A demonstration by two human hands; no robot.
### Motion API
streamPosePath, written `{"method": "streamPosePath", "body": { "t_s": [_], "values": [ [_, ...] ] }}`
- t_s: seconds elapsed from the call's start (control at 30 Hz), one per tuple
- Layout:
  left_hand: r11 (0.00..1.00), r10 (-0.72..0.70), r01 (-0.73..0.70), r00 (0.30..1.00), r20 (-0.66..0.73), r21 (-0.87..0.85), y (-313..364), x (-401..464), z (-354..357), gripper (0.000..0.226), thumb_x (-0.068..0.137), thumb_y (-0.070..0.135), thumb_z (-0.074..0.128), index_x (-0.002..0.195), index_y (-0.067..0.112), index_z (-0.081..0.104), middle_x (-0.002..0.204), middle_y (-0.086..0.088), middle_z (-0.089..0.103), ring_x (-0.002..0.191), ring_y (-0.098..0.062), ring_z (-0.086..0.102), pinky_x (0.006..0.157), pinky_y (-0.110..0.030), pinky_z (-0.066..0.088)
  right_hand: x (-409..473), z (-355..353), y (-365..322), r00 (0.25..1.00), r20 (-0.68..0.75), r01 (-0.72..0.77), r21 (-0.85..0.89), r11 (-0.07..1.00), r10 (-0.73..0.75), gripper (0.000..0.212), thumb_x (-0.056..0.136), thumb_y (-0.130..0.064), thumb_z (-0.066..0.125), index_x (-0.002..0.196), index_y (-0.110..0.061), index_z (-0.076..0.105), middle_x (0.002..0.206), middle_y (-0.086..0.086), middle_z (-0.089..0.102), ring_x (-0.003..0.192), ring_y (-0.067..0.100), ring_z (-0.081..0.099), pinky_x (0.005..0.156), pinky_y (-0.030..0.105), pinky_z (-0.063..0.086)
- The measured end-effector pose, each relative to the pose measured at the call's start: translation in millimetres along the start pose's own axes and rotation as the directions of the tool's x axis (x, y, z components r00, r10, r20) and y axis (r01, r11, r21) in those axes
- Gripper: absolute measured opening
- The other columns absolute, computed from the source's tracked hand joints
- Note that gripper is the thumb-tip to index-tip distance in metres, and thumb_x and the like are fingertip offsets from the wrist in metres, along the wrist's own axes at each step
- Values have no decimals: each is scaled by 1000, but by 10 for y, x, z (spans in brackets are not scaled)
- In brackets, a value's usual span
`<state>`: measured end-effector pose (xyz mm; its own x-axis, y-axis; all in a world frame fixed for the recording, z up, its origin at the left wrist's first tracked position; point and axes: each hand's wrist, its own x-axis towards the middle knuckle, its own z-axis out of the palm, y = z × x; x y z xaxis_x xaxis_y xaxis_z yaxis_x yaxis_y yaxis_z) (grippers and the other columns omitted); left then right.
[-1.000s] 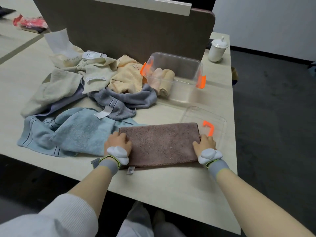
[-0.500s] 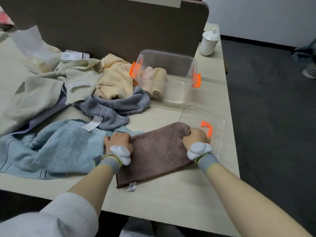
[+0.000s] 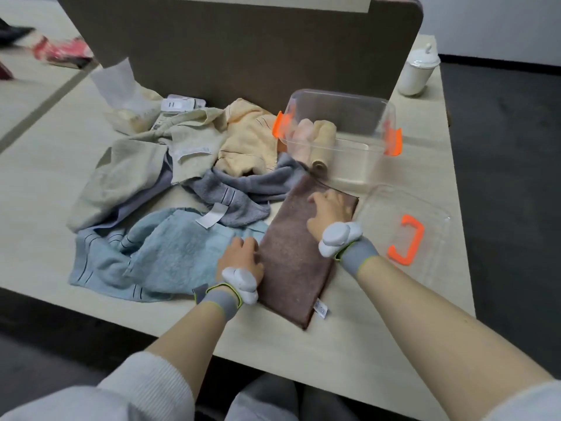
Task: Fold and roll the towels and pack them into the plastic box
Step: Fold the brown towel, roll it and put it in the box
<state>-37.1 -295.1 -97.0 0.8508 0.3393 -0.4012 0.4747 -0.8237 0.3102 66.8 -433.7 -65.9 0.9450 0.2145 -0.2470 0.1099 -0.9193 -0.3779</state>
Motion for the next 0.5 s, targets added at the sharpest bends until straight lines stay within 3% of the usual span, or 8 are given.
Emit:
{"method": "streamPosePath", "body": {
  "t_s": [0.07, 0.13, 0.2, 0.3, 0.4, 0.5],
  "values": [
    [995, 89, -91, 995, -37, -40, 34, -36, 20, 7, 85, 8, 51, 88, 13, 55, 103, -11, 52, 105, -31, 52, 82, -30, 36, -210, 208, 36, 996, 86, 26, 116, 993, -37, 32, 87, -2, 49, 115, -10, 61, 128, 11, 49, 122, 29, 47, 97, 30, 37],
    [988, 119, -118, 993, 10, -100, 61, -98, 121, 29, 81, 1, 52, 63, 21, 42, 91, -10, 52, 101, -32, 56, 78, -30, 37, -536, 424, 110, 985, 167, 2, 188, 982, -34, 27, 86, 0, 50, 106, -6, 67, 121, 13, 58, 114, 29, 55, 93, 26, 39],
    [989, 110, -103, 992, 64, -107, 24, -127, 171, 35, 80, 0, 53, 58, 25, 42, 87, -5, 52, 100, -31, 57, 77, -28, 39, -786, 625, 188, 967, 247, 1, 239, 971, -62, 22, 85, -4, 53, 100, -5, 70, 113, 12, 64, 111, 27, 57, 92, 22, 38],
    [991, 131, -126, 985, 110, -53, -119, -161, 251, 18, 78, -2, 57, 86, 8, 70, 85, 4, 50, 107, -28, 57, 79, -22, 39, -1015, 808, 262, 935, 335, 41, 221, 974, -116, 22, 82, -16, 64, 100, -4, 69, 99, 4, 54, 112, 25, 54, 90, 21, 36],
    [977, 203, -210, 966, 159, 29, -178, -214, 315, 32, 79, 2, 61, 107, 13, 70, 113, -3, 56, 116, -22, 51, 88, -20, 37, -1058, 854, 318, 934, 327, 100, 152, 983, -146, 35, 78, -24, 69, 107, -6, 62, 109, 6, 49, 114, 23, 45, 93, 25, 34],
    [953, 268, -291, 942, 203, 88, -119, -282, 330, 37, 77, 25, 54, 111, 23, 70, 115, -4, 55, 113, -22, 48, 82, -18, 32, -1081, 844, 354, 934, 316, 170, 17, 985, -167, 33, 84, -23, 61, 112, -7, 60, 121, 10, 50, 117, 25, 44, 97, 31, 35]
  ]
}}
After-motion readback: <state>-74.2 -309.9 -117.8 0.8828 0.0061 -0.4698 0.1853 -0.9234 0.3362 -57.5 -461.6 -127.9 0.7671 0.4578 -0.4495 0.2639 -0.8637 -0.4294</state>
